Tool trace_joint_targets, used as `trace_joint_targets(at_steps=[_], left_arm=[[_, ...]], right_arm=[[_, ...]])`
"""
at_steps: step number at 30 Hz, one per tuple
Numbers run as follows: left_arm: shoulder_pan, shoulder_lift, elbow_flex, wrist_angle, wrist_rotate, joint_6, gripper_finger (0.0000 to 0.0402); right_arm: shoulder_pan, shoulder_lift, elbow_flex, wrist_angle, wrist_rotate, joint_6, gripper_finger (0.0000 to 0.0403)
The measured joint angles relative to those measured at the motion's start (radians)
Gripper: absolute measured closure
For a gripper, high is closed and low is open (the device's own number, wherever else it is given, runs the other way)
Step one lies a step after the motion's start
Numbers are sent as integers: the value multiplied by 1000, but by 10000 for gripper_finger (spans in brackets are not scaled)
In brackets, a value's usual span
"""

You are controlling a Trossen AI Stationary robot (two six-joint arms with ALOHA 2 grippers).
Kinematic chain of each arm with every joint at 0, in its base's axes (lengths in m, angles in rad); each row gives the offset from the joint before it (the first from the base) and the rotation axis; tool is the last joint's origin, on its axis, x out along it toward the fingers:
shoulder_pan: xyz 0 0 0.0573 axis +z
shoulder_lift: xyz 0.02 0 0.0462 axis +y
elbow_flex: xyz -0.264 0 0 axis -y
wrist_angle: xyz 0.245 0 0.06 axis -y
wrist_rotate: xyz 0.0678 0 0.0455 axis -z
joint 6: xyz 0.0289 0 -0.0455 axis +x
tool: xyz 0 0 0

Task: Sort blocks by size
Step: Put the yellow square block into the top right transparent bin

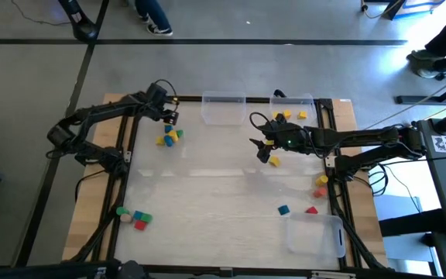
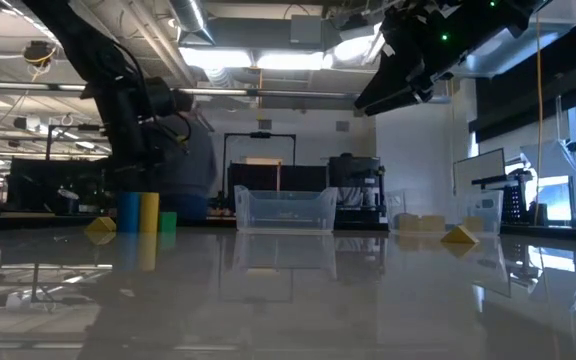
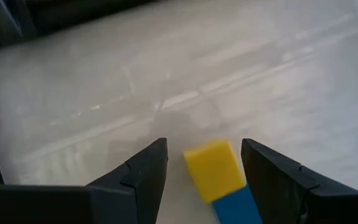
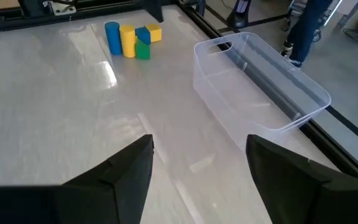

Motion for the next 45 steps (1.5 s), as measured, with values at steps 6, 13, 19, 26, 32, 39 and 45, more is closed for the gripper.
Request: trace_joint_targets(at_steps=[6, 13, 19, 26, 32, 39, 45], left_arm=[[-28, 0, 0, -22, -24, -49, 207], [-42, 1, 0, -21, -28, -71, 207], [-42, 60, 0, -15, -32, -80, 208], [-42, 129, 0, 23, -33, -66, 208], [-42, 166, 0, 31, -35, -44, 216], [-41, 167, 1, 36, -36, -6, 283], [-42, 119, 1, 35, -31, 37, 284]], right_arm=[[0, 0, 0, 2, 0, 0, 149], [0, 0, 0, 2, 0, 0, 149], [0, 0, 0, 1, 0, 0, 149], [0, 0, 0, 0, 0, 0, 149], [0, 0, 0, -1, 0, 0, 149], [0, 0, 0, -1, 0, -1, 149], [0, 0, 0, -1, 0, -2, 149]])
